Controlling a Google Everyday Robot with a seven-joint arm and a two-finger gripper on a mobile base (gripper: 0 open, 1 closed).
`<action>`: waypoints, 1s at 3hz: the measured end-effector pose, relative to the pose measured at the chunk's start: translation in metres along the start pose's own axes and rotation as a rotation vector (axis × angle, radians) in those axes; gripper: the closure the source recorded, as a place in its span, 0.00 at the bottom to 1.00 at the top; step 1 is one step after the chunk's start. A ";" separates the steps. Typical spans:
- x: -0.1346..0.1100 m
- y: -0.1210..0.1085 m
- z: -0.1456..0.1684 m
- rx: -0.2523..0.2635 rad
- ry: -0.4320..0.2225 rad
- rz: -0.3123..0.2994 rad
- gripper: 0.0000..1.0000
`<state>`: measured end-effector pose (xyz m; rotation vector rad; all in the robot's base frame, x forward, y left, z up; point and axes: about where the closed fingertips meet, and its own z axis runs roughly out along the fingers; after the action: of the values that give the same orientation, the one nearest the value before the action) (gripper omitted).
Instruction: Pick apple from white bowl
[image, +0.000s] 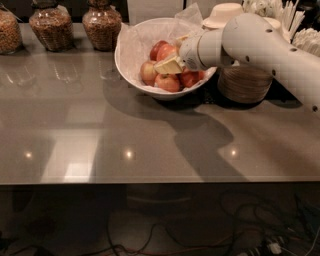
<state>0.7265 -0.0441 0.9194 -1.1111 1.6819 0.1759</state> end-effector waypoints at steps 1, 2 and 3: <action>0.008 0.000 0.006 -0.008 0.013 0.015 0.41; 0.008 0.000 0.006 -0.008 0.013 0.015 0.60; 0.006 -0.002 -0.001 0.006 0.002 0.003 0.83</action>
Offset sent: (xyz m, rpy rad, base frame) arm 0.0048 -0.0091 -0.0126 -0.0062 0.0295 -0.0136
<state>0.7273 -0.0496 0.9161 -1.1044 1.6847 0.1712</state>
